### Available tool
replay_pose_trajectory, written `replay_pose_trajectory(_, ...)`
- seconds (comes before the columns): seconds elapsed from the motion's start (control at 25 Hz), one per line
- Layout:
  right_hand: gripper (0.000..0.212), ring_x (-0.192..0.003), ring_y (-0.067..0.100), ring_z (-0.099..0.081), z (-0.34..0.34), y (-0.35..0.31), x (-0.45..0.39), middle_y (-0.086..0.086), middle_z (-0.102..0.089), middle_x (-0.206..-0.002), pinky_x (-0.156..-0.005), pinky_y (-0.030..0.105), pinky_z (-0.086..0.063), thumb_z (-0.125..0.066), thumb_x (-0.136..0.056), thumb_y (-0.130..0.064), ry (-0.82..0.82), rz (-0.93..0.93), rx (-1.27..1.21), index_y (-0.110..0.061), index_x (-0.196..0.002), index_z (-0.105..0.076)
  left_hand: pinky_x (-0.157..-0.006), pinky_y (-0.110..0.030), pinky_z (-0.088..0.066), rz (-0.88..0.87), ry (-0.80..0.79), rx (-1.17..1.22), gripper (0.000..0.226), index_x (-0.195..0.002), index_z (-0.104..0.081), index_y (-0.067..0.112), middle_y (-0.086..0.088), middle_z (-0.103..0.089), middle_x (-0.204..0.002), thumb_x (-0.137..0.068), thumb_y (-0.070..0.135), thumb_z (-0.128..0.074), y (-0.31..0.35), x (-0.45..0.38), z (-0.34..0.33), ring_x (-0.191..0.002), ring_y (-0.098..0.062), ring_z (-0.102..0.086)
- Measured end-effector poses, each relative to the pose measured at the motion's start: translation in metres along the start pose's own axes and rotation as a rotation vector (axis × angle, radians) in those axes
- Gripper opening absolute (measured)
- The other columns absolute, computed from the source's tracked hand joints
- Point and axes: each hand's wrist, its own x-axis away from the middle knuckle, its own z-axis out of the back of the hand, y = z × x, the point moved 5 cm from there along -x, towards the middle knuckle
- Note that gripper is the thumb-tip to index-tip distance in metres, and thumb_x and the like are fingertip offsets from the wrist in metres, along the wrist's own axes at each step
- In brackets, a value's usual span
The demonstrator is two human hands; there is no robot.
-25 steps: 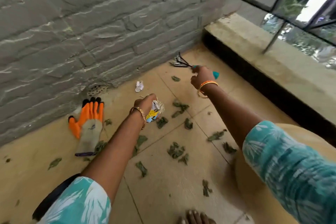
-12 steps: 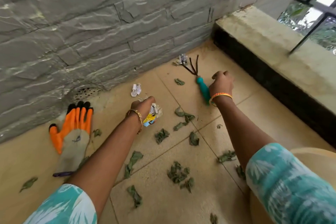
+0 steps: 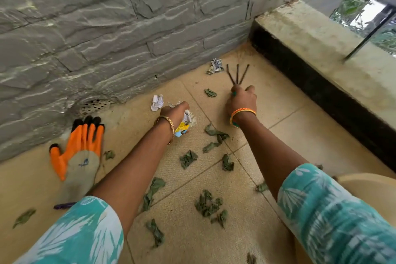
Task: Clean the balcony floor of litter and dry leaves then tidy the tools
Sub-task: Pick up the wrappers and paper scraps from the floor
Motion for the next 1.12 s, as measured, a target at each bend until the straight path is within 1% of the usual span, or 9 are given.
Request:
replay_pose_trajectory(0.12, 0.028, -0.116, 0.038, -0.039, 0.014, 0.003, -0.007, 0.019, -0.039, -0.129, -0.092, 0.046, -0.04, -0.05, -0.09, -0.015, 0.159, -0.07, 0.188, -0.009, -0.116, -0.058, -0.087, -0.053, -0.053, -0.021, 0.005, 0.002, 0.085, -0.117, -0.054, 0.005, -0.017, -0.065, -0.109, -0.045, 0.047, -0.069, 0.015, 0.019, 0.003, -0.096, -0.039, -0.064)
replay_pose_trajectory(0.2, 0.028, -0.118, 0.037, -0.038, 0.019, -0.019, -0.02, 0.018, -0.041, -0.13, -0.095, 0.043, -0.036, -0.053, -0.088, -0.017, 0.211, 0.044, 0.227, -0.011, -0.114, -0.06, -0.085, -0.05, -0.055, -0.027, 0.006, 0.018, 0.068, -0.118, -0.051, 0.007, -0.016, -0.065, -0.106, -0.061, 0.039, -0.069, 0.02, 0.024, 0.008, -0.092, -0.035, -0.065)
replay_pose_trajectory(0.36, 0.044, -0.13, 0.037, -0.029, -0.013, -0.068, -0.066, 0.016, -0.029, -0.145, -0.105, 0.045, -0.032, -0.051, -0.091, -0.018, -0.066, 0.332, 0.134, -0.02, -0.135, -0.048, -0.054, -0.029, -0.053, -0.006, 0.004, 0.07, 0.056, -0.129, -0.053, 0.005, -0.013, -0.067, -0.085, -0.079, 0.026, -0.066, 0.016, 0.015, 0.018, -0.064, -0.027, -0.063)
replay_pose_trajectory(0.48, 0.041, -0.132, 0.037, -0.031, -0.04, -0.069, -0.094, 0.012, -0.027, -0.149, -0.11, 0.042, -0.032, -0.05, -0.092, -0.011, -0.144, 0.356, 0.117, -0.018, -0.132, -0.052, -0.067, -0.036, -0.055, 0.006, -0.017, 0.088, 0.062, -0.121, -0.059, 0.004, -0.015, -0.068, -0.092, -0.067, 0.032, -0.069, 0.011, 0.009, 0.022, -0.075, -0.03, -0.064)
replay_pose_trajectory(0.6, 0.033, -0.123, 0.035, -0.043, -0.042, -0.064, -0.1, 0.012, -0.041, -0.142, -0.104, 0.035, -0.038, -0.046, -0.093, -0.003, -0.013, 0.359, 0.155, -0.006, -0.123, -0.06, -0.089, -0.05, -0.053, 0.038, -0.023, 0.084, 0.073, -0.104, -0.065, 0.005, -0.016, -0.069, -0.1, -0.041, 0.04, -0.07, 0.003, -0.001, 0.024, -0.089, -0.034, -0.065)
replay_pose_trajectory(0.72, 0.033, -0.116, 0.036, -0.046, -0.037, -0.065, -0.098, 0.02, -0.051, -0.128, -0.095, 0.036, -0.042, -0.041, -0.092, 0.004, 0.11, 0.367, 0.171, 0.004, -0.12, -0.058, -0.07, -0.039, -0.054, 0.055, -0.067, 0.093, 0.036, -0.084, -0.062, 0.007, -0.016, -0.064, -0.084, -0.061, 0.033, -0.07, 0.004, 0.004, 0.021, -0.069, -0.029, -0.06)
replay_pose_trajectory(0.92, 0.023, -0.097, 0.021, -0.058, -0.001, -0.072, -0.057, 0.012, -0.064, -0.106, -0.083, 0.021, -0.042, -0.05, -0.091, -0.003, 0.271, 0.209, -0.335, -0.002, -0.108, -0.066, -0.043, -0.023, -0.047, 0.033, -0.119, 0.138, 0.017, -0.086, -0.061, 0.003, -0.014, -0.061, -0.072, -0.084, 0.021, -0.061, 0.01, 0.011, 0.025, -0.045, -0.022, -0.056)
replay_pose_trajectory(1.0, 0.015, -0.081, 0.011, -0.059, 0.008, -0.074, -0.028, 0.003, -0.067, -0.09, -0.071, 0.013, -0.046, -0.058, -0.09, -0.009, 0.16, 0.165, -0.571, -0.006, -0.101, -0.069, -0.041, -0.021, -0.046, -0.006, -0.159, 0.188, 0.012, -0.084, -0.06, 0.009, -0.012, -0.061, -0.075, -0.088, 0.02, -0.058, 0.017, 0.018, 0.025, -0.046, -0.021, -0.056)
replay_pose_trajectory(1.12, 0.002, -0.066, 0.012, -0.064, -0.004, -0.067, 0.025, 0.005, -0.067, -0.077, -0.06, 0.021, -0.055, -0.066, -0.084, -0.005, -0.195, -0.051, -0.939, -0.006, -0.085, -0.065, -0.051, -0.024, -0.051, -0.063, -0.248, 0.201, 0.017, -0.107, -0.063, 0.021, -0.009, -0.064, -0.102, -0.092, 0.024, -0.058, 0.019, 0.024, 0.023, -0.068, -0.024, -0.063)
